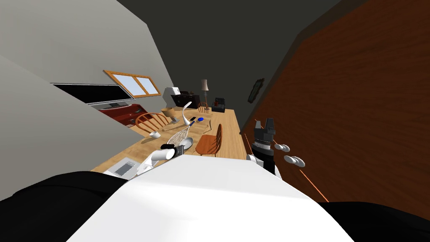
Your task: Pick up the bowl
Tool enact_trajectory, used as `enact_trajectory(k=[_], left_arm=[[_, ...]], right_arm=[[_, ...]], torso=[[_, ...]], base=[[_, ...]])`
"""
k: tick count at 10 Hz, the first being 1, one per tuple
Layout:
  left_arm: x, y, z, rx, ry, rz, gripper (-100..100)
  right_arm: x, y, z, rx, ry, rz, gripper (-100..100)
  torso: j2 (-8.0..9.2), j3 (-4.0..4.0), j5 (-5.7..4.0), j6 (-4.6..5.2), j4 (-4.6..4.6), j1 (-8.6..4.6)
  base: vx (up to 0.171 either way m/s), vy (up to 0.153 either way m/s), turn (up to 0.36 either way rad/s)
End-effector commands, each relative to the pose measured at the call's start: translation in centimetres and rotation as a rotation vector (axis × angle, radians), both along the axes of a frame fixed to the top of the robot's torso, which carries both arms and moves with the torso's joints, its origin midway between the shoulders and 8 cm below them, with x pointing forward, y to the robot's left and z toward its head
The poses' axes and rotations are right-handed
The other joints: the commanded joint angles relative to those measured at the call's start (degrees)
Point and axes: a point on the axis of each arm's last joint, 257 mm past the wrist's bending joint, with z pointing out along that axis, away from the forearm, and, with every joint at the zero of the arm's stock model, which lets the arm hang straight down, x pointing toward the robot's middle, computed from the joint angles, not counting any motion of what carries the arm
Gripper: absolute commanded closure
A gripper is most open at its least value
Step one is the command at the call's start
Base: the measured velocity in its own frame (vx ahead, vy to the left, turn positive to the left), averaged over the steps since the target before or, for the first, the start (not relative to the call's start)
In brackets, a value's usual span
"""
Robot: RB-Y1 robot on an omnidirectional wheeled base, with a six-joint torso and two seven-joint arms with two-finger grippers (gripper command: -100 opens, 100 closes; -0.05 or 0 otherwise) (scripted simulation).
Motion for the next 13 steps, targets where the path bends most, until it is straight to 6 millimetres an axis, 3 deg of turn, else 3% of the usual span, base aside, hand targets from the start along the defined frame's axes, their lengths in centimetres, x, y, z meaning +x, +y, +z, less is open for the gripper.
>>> enact_trajectory(k=[1,5,6,10,11,12,13], left_arm=[[0.1,0.0,-0.7,0.0,0.0,0.004,-100],[0.2,0.0,-1.8,-0.001,0.001,0.01,-100],[0.3,0.0,-1.9,-0.001,0.0,0.01,100],[0.8,0.1,-1.5,0.004,-0.013,0.008,100],[0.8,0.1,-1.5,0.004,-0.013,0.008,0],[0.1,0.0,-0.9,0.0,0.0,0.005,100],[0.1,0.0,-0.5,0.0,0.0,0.003,100]], right_arm=[[0.0,0.0,0.0,0.0,0.0,0.0,0],[0.0,0.0,0.0,0.0,0.0,0.0,0],[0.0,0.0,0.0,0.0,0.0,0.0,0],[0.0,0.0,0.0,0.0,0.0,0.0,0],[0.0,0.0,0.0,0.0,0.0,0.0,0],[0.0,0.0,0.0,0.0,0.0,0.0,0],[0.0,0.0,0.0,0.0,0.0,0.0,0]], torso=[[0.0,0.0,0.0,0.0,0.0,0.0],[-0.01,0.0,0.01,0.0,0.0,0.03],[0.0,0.0,0.0,0.0,0.0,0.01],[0.03,-0.07,0.22,-0.08,-0.17,0.13],[0.03,-0.07,0.22,-0.07,-0.17,0.13],[0.03,-0.07,0.21,-0.07,-0.17,0.12],[0.05,-0.06,0.18,-0.11,-0.17,0.08]], base=[[0.0,0.006,-0.018],[0.0,0.007,-0.021],[0.0,0.0,0.0],[0.0,0.002,-0.005],[0.0,0.0,0.0],[0.005,-0.01,0.055],[-0.001,-0.018,0.053]])
